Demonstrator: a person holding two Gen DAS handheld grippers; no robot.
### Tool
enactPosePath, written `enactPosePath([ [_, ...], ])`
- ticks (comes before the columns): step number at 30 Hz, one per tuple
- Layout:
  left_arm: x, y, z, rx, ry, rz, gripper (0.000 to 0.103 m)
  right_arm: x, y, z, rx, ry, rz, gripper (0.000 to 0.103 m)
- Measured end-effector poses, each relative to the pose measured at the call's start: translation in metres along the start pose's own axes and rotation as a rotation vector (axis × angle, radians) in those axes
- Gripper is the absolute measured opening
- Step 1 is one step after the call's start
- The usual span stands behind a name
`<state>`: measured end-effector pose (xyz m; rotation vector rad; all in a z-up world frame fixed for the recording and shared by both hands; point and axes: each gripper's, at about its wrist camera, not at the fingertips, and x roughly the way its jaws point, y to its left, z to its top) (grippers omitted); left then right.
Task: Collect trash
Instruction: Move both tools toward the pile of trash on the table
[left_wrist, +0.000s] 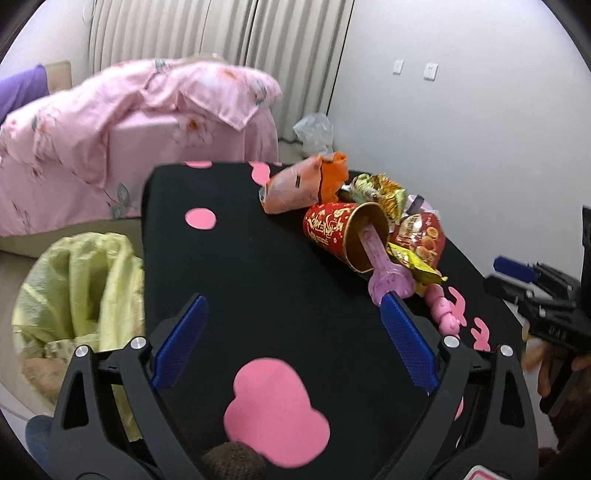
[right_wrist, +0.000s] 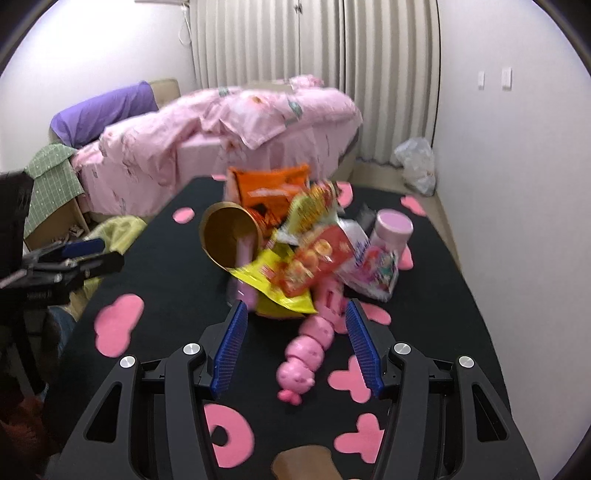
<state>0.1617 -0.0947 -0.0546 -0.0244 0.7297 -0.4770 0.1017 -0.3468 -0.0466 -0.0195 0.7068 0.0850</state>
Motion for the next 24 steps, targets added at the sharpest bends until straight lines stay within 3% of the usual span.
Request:
enactPosePath([
  [4, 0.015, 0.009, 0.006, -0.018, 0.019, 0.041, 0.090, 0.014, 0.008, -0.001, -0.065, 0.021, 0.000, 0.053],
  [7, 0.014, 0.023, 0.006, -0.061, 0.009, 0.080, 0.090, 0.013, 0.032, 0.001, -0.128, -0.044, 0.119, 0.051],
  [11, 0.009, 0.041, 0.002, -0.138, 0.009, 0.095, 0.090, 0.035, 0.067, 0.001, -0.227, -0.012, 0.174, 0.045],
  [17, 0.006, 0.044, -0.002, -0.140, 0.014, 0.099, 0.090, 0.091, 0.078, 0.009, -0.311, 0.065, 0.025, 0.045],
  [20, 0.006, 0.046, -0.003, -0.141, 0.015, 0.085, 0.090, 0.100, 0.072, 0.006, -0.290, 0.091, 0.037, 0.032],
  [21, 0.008, 0.045, -0.003, -0.141, 0.017, 0.082, 0.090, 0.099, 0.069, 0.006, -0.264, 0.087, 0.053, 0.024],
  [24, 0.012, 0.042, -0.002, -0.135, 0.025, 0.062, 0.090, 0.084, 0.056, 0.005, -0.187, 0.086, 0.126, 0.015],
])
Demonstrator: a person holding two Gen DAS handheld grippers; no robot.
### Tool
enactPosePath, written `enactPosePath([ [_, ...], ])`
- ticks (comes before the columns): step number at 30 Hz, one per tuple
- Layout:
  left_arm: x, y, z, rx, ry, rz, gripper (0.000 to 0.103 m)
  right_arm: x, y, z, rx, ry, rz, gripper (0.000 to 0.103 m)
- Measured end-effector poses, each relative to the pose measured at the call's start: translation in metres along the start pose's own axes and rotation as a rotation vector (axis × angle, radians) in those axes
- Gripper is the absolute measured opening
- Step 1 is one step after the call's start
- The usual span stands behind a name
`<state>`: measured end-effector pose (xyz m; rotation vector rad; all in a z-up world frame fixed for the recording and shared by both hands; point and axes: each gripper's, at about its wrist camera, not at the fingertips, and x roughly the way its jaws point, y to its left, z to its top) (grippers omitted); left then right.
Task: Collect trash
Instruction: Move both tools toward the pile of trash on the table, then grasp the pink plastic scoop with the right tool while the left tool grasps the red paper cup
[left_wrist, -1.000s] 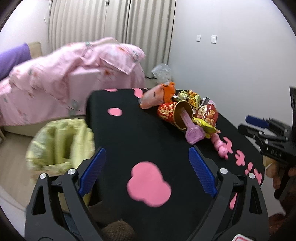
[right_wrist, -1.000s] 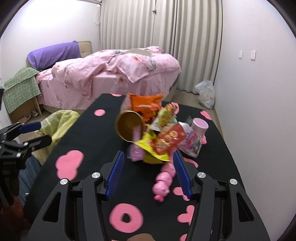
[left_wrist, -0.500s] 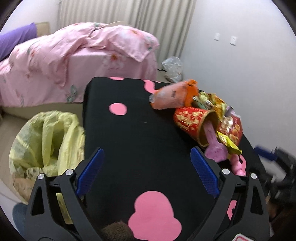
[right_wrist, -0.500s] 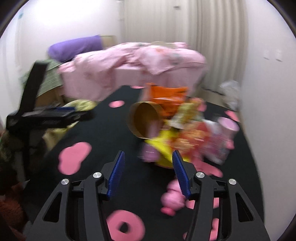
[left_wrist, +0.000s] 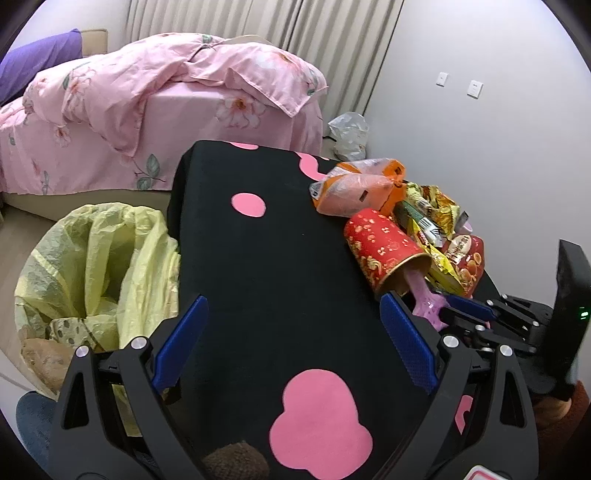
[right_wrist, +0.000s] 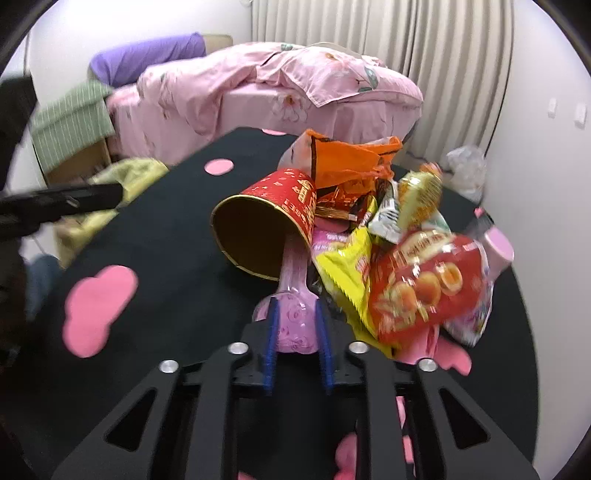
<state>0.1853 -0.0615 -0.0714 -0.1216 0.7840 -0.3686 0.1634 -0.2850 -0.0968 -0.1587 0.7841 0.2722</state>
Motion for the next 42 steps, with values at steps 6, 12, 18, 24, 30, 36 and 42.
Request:
enactPosePath([
  [6, 0.009, -0.025, 0.012, 0.029, 0.008, -0.089, 0.090, -0.030, -0.009, -0.030, 0.079, 0.043, 0.083, 0.013],
  [12, 0.044, -0.073, 0.040, 0.098, 0.036, -0.141, 0.090, -0.044, -0.016, -0.052, 0.129, 0.034, 0.023, 0.013],
  [18, 0.041, -0.079, 0.059, 0.089, -0.004, -0.123, 0.089, -0.044, -0.010, -0.036, 0.099, -0.044, 0.123, 0.050],
  [24, 0.028, -0.041, 0.051, 0.009, -0.005, -0.047, 0.089, -0.010, 0.009, -0.003, -0.049, -0.084, 0.016, 0.051],
  [30, 0.033, -0.012, 0.039, -0.072, 0.028, -0.041, 0.089, 0.021, 0.012, -0.003, -0.081, 0.032, 0.025, 0.037],
  [36, 0.045, -0.036, 0.041, -0.031, 0.054, -0.104, 0.089, -0.019, -0.001, -0.037, 0.012, 0.021, 0.102, 0.037],
  [42, 0.071, -0.102, 0.039, 0.146, 0.082, -0.095, 0.086, -0.051, -0.026, -0.066, 0.153, -0.009, 0.082, 0.037],
])
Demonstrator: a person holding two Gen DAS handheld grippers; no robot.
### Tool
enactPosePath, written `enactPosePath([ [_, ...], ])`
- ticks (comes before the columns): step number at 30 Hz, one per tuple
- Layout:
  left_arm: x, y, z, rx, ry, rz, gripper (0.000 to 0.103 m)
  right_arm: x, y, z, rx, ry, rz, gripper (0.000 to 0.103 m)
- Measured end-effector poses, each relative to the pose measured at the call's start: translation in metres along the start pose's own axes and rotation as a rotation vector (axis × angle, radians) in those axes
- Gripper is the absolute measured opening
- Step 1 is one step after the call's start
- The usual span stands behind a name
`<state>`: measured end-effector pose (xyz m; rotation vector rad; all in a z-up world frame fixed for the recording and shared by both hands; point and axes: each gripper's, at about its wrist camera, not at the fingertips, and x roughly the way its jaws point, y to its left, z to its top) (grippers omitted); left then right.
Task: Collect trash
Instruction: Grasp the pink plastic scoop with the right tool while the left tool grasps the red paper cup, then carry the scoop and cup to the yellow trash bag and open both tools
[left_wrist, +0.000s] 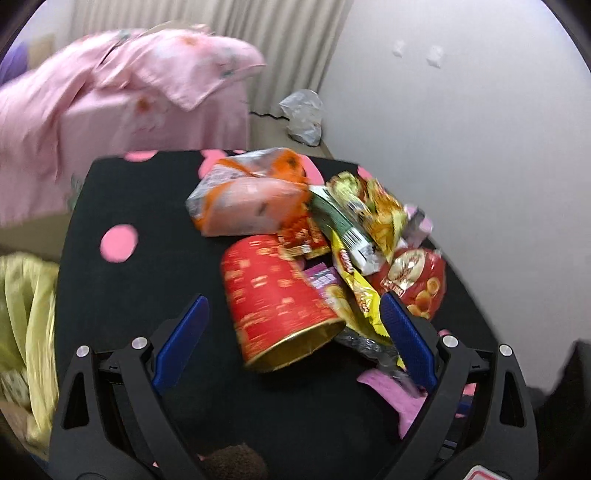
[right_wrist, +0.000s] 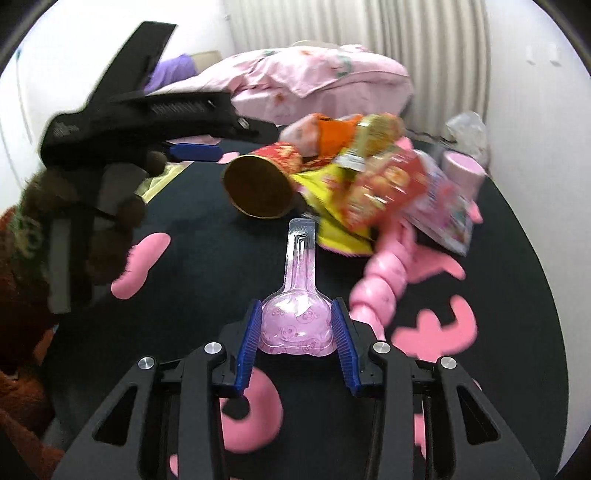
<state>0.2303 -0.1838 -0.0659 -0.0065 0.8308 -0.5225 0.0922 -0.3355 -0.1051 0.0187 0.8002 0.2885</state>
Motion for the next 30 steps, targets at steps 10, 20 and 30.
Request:
enactPosePath([
  [10, 0.016, 0.029, -0.012, -0.101, 0.069, -0.023, 0.067, 0.003, -0.003, -0.004, 0.017, -0.025, 0.020, 0.037],
  [20, -0.026, 0.036, -0.009, -0.093, -0.060, 0.015, 0.062, -0.005, -0.001, -0.001, 0.025, -0.054, 0.018, 0.037],
  [30, -0.067, 0.034, -0.010, -0.054, -0.118, 0.057, 0.061, -0.017, 0.009, 0.008, 0.002, -0.083, 0.016, 0.037],
])
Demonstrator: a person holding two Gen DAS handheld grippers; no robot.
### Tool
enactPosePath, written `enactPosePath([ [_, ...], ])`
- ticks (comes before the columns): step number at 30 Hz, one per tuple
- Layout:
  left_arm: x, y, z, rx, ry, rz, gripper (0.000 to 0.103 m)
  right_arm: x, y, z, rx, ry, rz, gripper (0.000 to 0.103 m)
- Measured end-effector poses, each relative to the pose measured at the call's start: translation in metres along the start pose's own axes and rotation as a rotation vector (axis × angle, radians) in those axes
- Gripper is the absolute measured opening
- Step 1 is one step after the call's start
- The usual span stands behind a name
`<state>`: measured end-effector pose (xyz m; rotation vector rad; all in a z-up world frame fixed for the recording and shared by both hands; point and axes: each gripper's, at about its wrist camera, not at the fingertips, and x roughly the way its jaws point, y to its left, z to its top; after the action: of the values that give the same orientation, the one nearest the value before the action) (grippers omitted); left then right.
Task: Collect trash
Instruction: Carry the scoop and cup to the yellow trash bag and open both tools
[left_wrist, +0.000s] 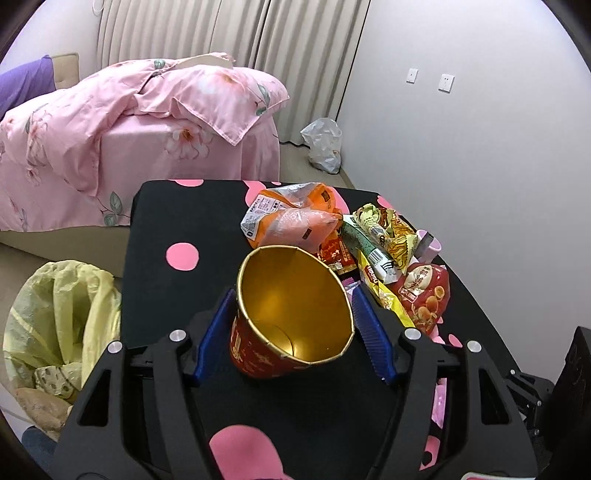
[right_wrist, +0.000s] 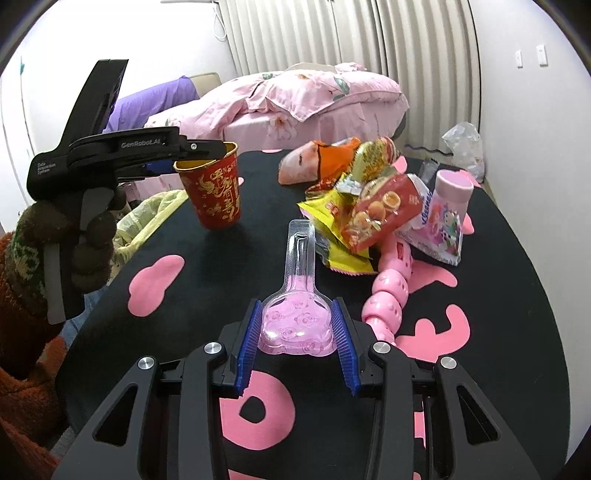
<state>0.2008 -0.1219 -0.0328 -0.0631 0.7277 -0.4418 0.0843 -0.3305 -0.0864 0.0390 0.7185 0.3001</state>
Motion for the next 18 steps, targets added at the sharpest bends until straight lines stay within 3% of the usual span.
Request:
enactPosePath([
  [6, -0.021, 0.014, -0.005, -0.027, -0.017, -0.007, 0.060, -0.008, 0.014, 0.012, -0.033, -0.019, -0.012, 0.037],
  [11, -0.059, 0.040, -0.005, -0.056, -0.084, 0.019, 0.060, -0.015, 0.030, 0.036, -0.095, -0.065, -0.030, 0.037],
  [18, -0.112, 0.110, -0.005, -0.139, -0.168, 0.142, 0.060, -0.008, 0.065, 0.079, -0.172, -0.122, 0.005, 0.037],
])
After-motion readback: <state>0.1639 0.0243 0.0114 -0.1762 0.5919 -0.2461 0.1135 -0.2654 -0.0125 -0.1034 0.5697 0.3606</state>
